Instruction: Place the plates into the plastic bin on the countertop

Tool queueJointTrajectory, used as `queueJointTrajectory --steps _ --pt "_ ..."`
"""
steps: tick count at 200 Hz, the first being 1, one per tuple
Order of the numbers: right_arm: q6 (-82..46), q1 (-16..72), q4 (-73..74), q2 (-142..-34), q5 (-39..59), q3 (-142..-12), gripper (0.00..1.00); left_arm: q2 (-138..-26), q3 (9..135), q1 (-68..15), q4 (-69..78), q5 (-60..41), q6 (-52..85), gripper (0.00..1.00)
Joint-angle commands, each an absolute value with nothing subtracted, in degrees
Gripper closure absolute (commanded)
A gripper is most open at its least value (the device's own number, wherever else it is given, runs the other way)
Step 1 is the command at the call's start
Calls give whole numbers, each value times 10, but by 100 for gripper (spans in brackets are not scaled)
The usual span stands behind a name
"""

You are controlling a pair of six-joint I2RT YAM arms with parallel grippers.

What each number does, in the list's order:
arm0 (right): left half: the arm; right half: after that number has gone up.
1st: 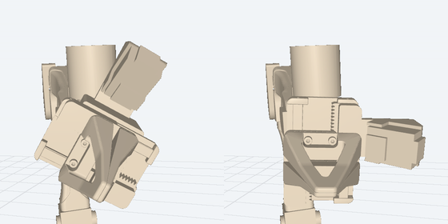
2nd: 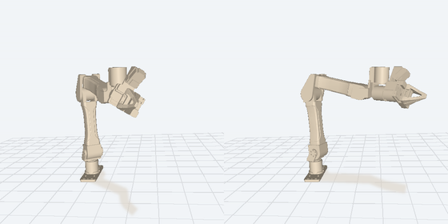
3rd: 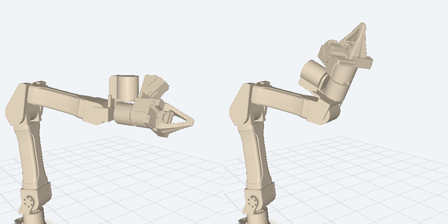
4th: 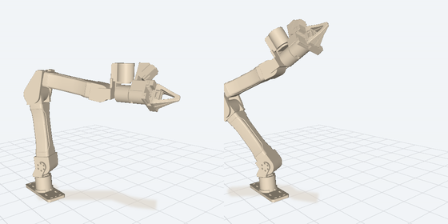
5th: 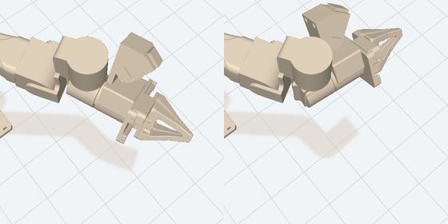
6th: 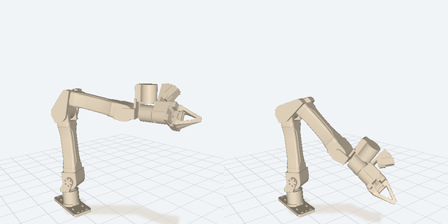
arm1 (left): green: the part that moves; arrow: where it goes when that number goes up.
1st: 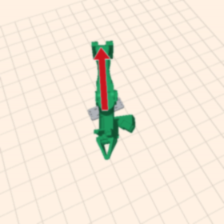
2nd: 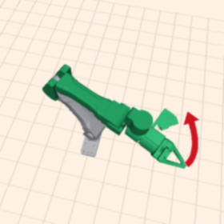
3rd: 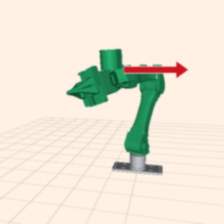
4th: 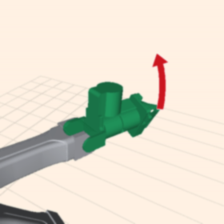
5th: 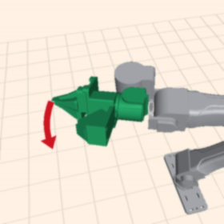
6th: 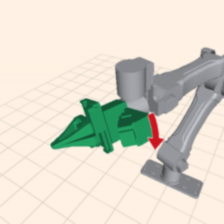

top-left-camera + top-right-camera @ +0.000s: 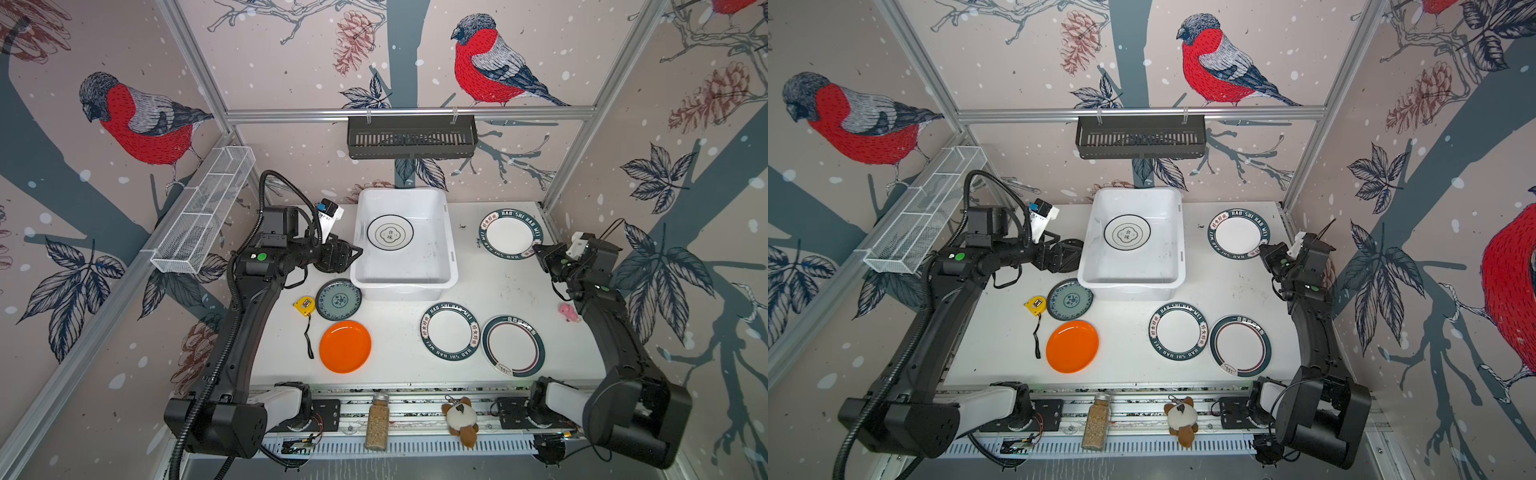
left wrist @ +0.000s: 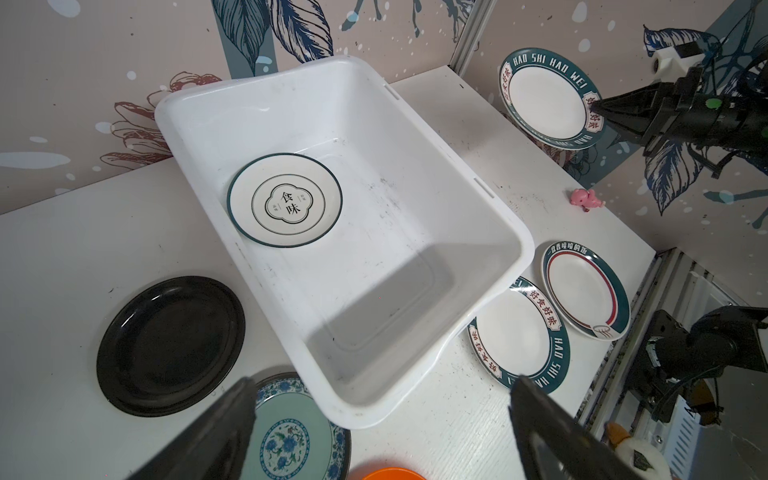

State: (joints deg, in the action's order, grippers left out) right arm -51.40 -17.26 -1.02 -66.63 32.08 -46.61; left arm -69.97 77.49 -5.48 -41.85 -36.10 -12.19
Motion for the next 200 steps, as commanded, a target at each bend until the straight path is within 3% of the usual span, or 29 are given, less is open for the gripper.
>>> queueJointTrajectory --steps 1,90,200 --pt "-531 -162 0 -656 329 -482 99 -698 778 -56 -404 -356 -124 5" --pt "-546 -42 -12 -660 266 -535 99 -692 780 -57 -403 -358 -121 5" --pt "-575 154 33 -774 174 -608 98 -677 782 -57 -403 -356 -116 5"
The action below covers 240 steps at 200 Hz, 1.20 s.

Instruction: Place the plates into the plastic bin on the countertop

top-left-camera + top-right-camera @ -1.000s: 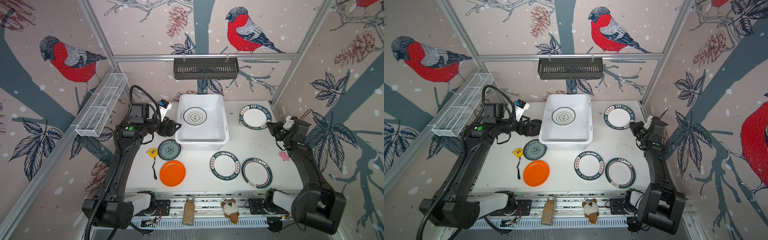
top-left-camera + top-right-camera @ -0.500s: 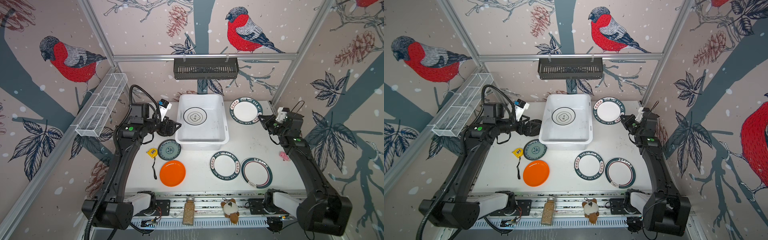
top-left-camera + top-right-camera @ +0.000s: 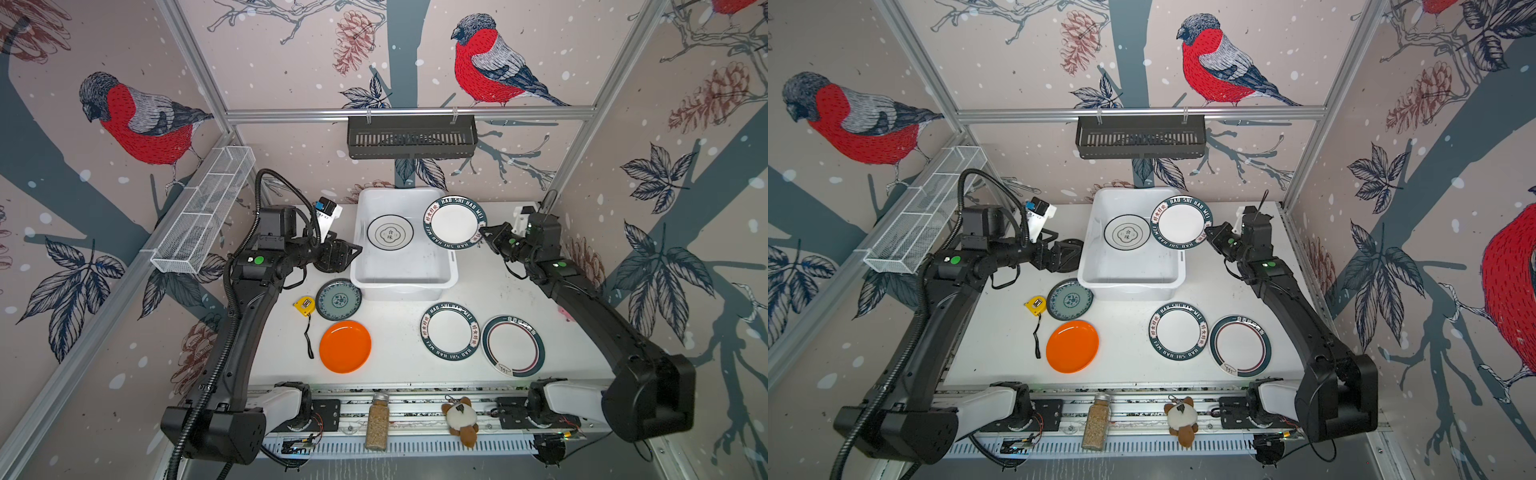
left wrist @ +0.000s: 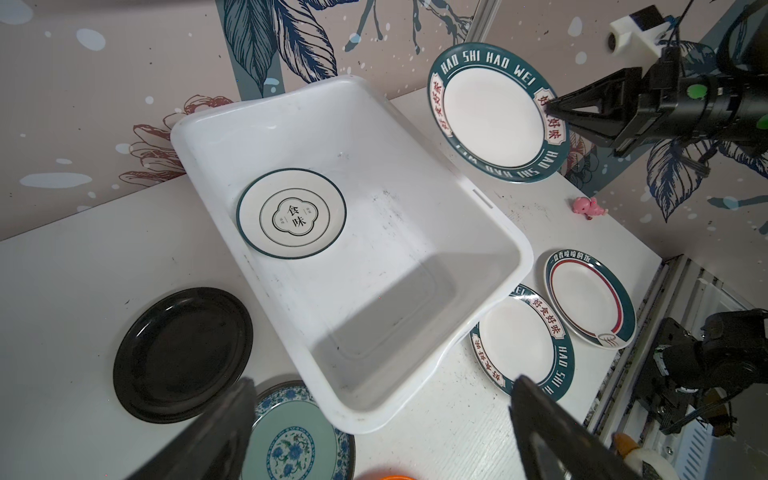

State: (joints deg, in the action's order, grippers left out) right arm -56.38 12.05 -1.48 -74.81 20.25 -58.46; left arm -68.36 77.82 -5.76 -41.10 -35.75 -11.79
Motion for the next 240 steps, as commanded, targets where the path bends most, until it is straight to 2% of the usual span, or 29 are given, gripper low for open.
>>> queueJointTrajectory --steps 1,102,172,240 --pt "-575 156 34 -776 173 -608 98 -677 782 -57 -403 -356 -116 5" --pt "-556 293 26 -1003 66 -814 98 -667 775 -57 -392 -350 -105 5" --pt "-554 317 -45 -1173 24 -987 98 -671 789 -57 -402 -351 -111 5" --pt "-554 317 -93 -1277 14 -1089 98 -678 787 -57 -396 -352 -110 5"
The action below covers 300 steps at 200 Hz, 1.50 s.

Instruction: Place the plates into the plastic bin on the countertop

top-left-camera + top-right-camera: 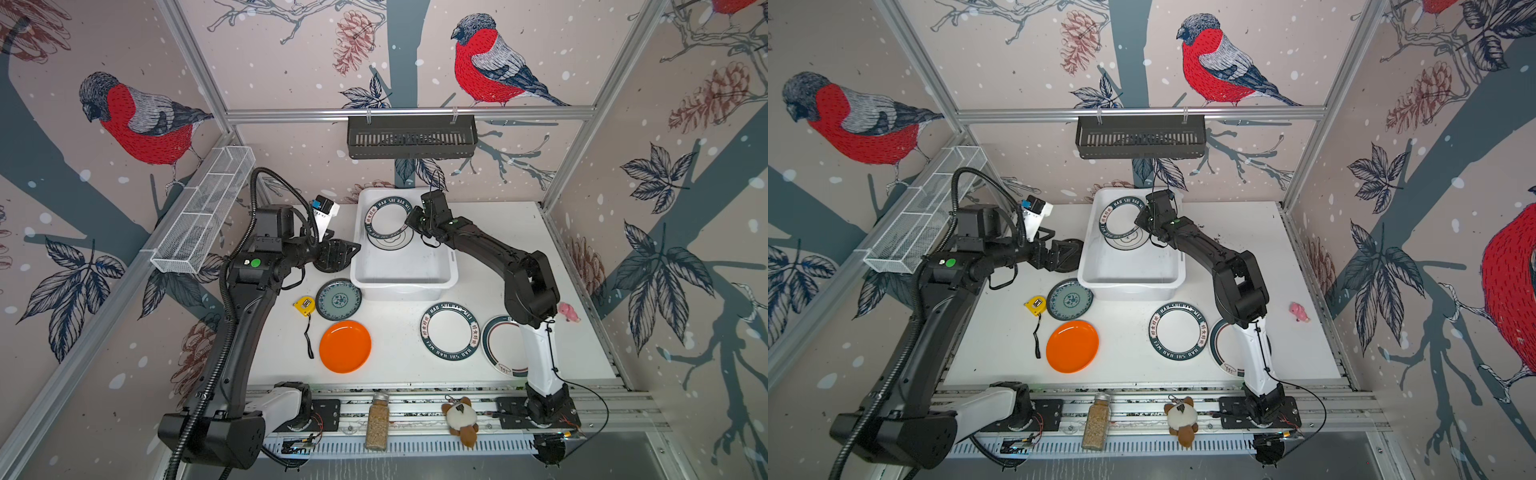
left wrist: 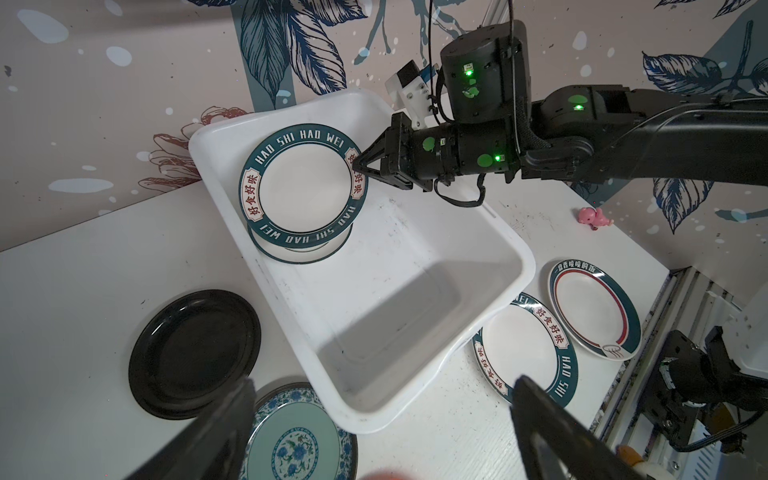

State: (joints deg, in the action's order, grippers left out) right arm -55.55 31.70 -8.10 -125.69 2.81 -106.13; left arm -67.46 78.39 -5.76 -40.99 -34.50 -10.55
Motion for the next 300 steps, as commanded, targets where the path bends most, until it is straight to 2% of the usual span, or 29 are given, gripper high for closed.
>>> queueJointTrajectory --steps 1,192,226,256,300 --pt "-554 317 -93 -1277 14 -1090 98 -678 787 -57 -397 -352 -110 5" --pt "-583 292 -69 -1342 62 -1080 95 -696 792 -57 -397 -352 -113 5" --pt "-586 291 -70 -1347 66 -1081 91 -692 791 -57 -398 -352 -114 5" --pt "-587 292 -83 -1351 65 -1085 81 -690 789 -57 -397 -351 -116 5" --pt "-586 290 -92 -1355 67 -1088 77 -687 786 -57 -396 -352 -114 5"
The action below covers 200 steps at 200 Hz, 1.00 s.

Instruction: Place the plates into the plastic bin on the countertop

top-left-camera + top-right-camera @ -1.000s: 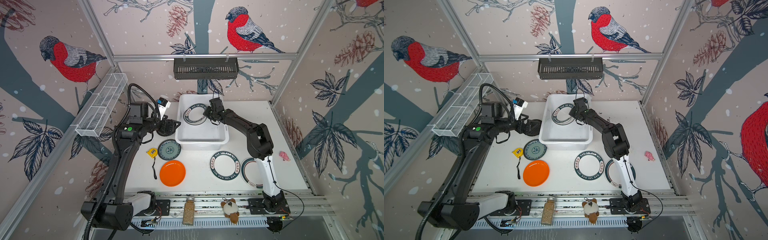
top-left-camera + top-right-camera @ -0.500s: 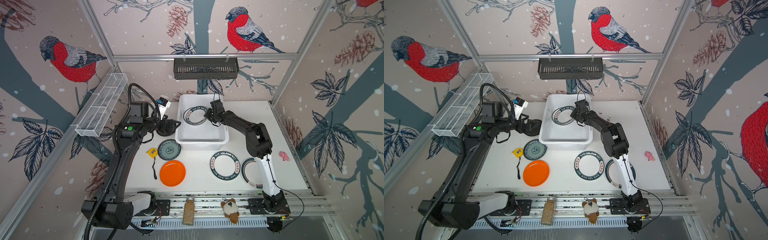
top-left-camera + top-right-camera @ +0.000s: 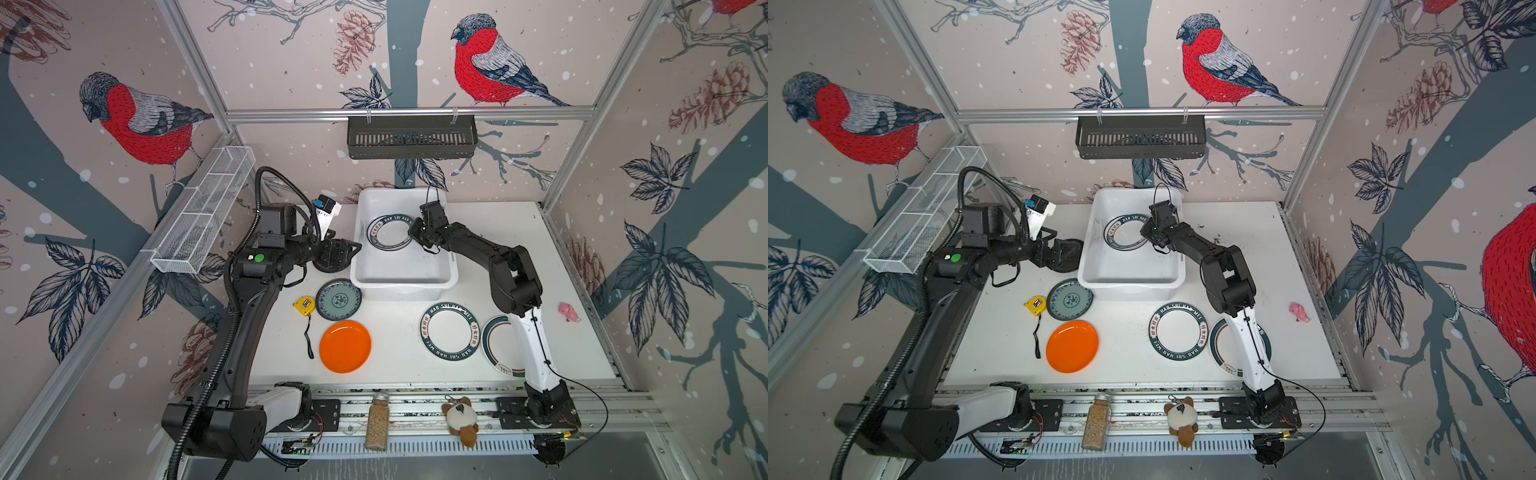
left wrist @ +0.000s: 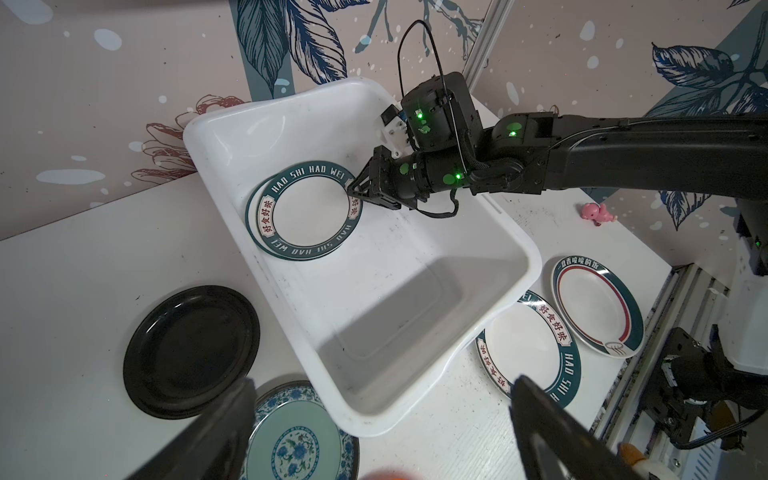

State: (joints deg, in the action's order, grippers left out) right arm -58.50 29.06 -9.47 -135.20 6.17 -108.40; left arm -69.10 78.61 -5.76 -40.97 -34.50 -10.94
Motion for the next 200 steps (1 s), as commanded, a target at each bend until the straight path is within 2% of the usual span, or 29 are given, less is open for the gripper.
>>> queueJointTrajectory --steps 1,200 --pt "-586 290 -92 -1355 67 -1089 77 -687 786 -58 -396 -352 -114 5" --pt "-584 292 -147 -1388 55 -1145 67 -677 777 -57 -395 -347 -120 5"
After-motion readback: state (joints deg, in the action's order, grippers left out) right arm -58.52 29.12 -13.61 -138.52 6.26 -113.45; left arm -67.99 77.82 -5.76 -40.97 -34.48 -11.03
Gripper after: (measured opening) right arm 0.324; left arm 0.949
